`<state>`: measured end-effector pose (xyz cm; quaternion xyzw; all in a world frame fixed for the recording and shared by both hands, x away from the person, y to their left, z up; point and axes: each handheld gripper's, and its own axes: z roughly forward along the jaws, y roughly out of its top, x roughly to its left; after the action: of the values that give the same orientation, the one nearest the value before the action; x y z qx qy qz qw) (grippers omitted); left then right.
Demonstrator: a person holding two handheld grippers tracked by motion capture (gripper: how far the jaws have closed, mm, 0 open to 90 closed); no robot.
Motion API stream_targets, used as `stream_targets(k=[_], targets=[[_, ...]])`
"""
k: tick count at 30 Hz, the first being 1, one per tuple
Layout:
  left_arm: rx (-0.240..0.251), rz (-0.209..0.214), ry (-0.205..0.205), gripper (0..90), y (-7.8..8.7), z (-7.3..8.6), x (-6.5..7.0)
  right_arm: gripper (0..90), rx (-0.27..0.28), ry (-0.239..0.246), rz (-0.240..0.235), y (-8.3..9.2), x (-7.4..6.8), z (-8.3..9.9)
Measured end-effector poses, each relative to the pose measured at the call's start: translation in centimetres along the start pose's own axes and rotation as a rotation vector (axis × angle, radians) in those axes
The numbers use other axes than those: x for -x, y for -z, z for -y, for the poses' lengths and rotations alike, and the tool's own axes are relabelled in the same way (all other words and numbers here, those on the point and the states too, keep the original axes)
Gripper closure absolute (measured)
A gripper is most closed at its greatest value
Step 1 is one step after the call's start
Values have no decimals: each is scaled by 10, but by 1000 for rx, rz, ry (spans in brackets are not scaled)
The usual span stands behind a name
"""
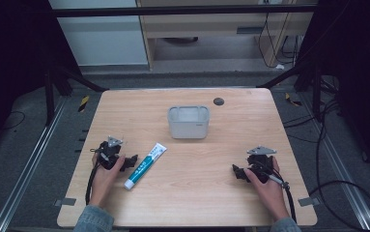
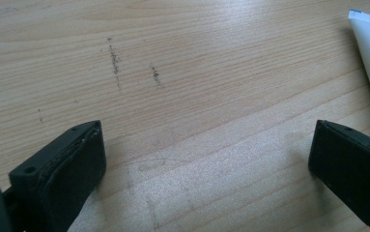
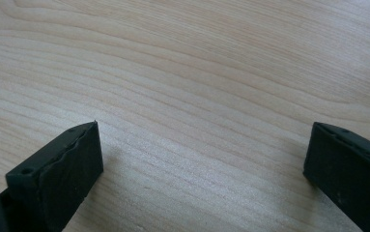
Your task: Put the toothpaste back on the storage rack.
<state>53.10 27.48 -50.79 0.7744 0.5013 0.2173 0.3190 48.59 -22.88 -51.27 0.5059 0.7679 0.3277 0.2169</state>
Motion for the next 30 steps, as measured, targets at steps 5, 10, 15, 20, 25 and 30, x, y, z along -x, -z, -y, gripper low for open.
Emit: stream_targets(k=[5,10,15,20,25,30], targets=[[12,-9,-4,28,4,2,0,5,0,0,0,0,0,0],[52,-10,-5,37,26,4,-1,5,0,0,1,0,0,0],[62,-11,-7,34,44,7,-1,5,-1,0,1,0,0,0],[66,10,-21,36,60,-3,4,5,0,-1,1,0,0,0],[41,19,-60,36,71,-11,15,4,-1,0,2,0,0,0],[42,61,-111,17,72,-16,28,4,-1,1,2,0,0,0]])
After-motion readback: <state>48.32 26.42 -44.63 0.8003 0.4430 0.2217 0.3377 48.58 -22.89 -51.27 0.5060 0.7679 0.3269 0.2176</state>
